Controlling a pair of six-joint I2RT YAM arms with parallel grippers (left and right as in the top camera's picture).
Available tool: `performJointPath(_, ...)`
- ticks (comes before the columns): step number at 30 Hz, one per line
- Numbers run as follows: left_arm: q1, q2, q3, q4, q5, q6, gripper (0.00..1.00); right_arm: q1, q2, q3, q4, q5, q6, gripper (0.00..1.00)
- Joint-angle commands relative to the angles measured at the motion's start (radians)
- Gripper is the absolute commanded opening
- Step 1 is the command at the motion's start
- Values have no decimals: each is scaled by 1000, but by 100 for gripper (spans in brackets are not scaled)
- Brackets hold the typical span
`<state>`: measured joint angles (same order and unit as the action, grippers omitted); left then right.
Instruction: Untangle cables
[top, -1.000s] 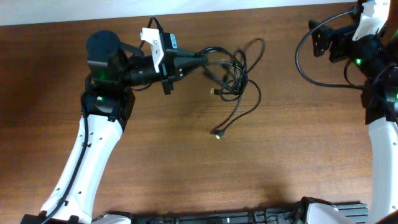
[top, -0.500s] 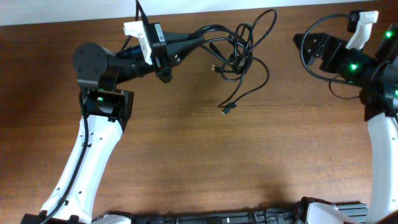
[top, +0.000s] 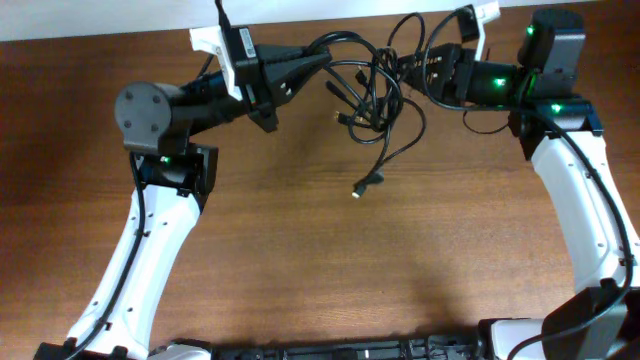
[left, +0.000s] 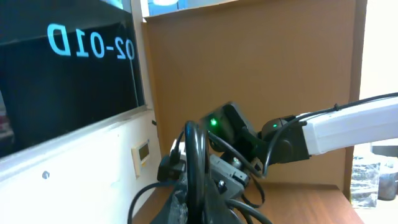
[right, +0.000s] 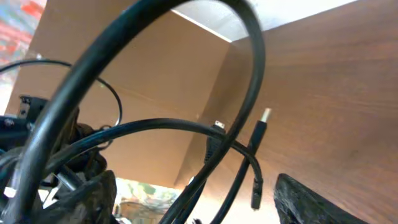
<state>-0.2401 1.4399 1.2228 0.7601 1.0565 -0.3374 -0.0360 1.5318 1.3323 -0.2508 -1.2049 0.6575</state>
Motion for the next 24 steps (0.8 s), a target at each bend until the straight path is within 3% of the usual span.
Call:
performJointPath(1, -2, -15, 10, 33, -37, -10, 0, 51, 3, 13, 10, -29, 10, 76)
performJointPath(13, -2, -15, 10, 129, -51, -10, 0, 63, 3, 13, 10, -35, 10, 56)
performJointPath(15, -2, -15, 10, 129, -51, -10, 0, 63, 3, 13, 14, -53, 9, 40)
performJointPath(17, -2, -15, 10, 124, -57, -10, 0, 63, 3, 13, 20, -71, 6, 4)
performJointPath(24, -2, -15, 10, 100, 20, -19, 0, 14, 3, 13, 185, 1, 15, 4)
